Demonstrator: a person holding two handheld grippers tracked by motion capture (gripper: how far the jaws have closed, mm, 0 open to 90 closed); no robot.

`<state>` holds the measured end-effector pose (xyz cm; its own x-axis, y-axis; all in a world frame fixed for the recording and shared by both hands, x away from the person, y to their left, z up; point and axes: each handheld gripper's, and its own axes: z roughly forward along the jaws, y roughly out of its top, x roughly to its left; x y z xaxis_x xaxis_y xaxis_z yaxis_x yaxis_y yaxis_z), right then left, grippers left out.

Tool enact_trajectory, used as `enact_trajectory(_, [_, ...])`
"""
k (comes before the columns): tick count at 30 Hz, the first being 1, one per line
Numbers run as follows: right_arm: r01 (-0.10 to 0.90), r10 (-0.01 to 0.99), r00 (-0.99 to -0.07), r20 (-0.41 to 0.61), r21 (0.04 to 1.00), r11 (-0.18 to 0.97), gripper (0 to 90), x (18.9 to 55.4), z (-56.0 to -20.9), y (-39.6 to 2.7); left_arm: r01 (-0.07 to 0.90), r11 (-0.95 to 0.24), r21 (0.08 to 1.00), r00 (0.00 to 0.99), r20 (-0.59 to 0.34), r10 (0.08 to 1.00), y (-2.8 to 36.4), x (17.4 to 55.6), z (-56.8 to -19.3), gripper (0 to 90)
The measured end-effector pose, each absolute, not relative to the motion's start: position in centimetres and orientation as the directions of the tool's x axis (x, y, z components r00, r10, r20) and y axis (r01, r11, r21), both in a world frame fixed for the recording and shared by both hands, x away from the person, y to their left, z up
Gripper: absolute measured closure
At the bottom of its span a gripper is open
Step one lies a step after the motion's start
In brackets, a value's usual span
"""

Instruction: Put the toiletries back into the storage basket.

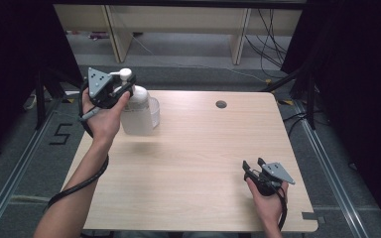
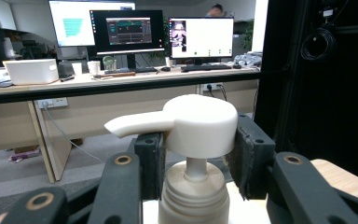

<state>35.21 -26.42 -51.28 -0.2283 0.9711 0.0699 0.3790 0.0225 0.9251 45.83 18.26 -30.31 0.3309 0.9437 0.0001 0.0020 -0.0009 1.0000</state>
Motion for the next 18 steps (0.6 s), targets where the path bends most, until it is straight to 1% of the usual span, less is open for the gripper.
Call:
enact_trajectory(3, [0.365, 0.964, -0.255, 0.076, 0.931, 0.023, 40.0, 35.37, -51.39, -26.56, 0.0, 0.0, 1.0, 0.332, 0.0, 0.943, 18.16, 46.13, -30.12, 59.0])
enact_trajectory(5, [0.366, 0.963, -0.256, 0.079, 0.93, 0.021, 40.1, 35.36, -51.38, -26.56, 0.0, 0.0, 1.0, 0.332, 0.0, 0.943, 18.15, 46.2, -30.08, 59.0])
enact_trajectory(7, [0.365, 0.964, -0.256, 0.077, 0.931, 0.023, 40.0, 35.36, -51.39, -26.56, 0.0, 0.003, 1.0, 0.331, -0.002, 0.944, 18.11, 46.33, -30.03, 59.0])
enact_trajectory(10, [0.375, 0.971, -0.229, 0.065, 0.927, 0.026, 40.0, 35.26, -51.31, -26.5, 0.0, 0.003, 1.0, 0.33, -0.003, 0.944, 18.14, 46.49, -29.96, 59.0])
enact_trajectory(18, [0.366, 0.97, -0.232, 0.069, 0.931, 0.021, 40.0, 35.32, -51.38, -26.45, -0.003, -0.004, 1.0, 0.323, 0.004, 0.946, 18.2, 46.97, -29.82, 59.0])
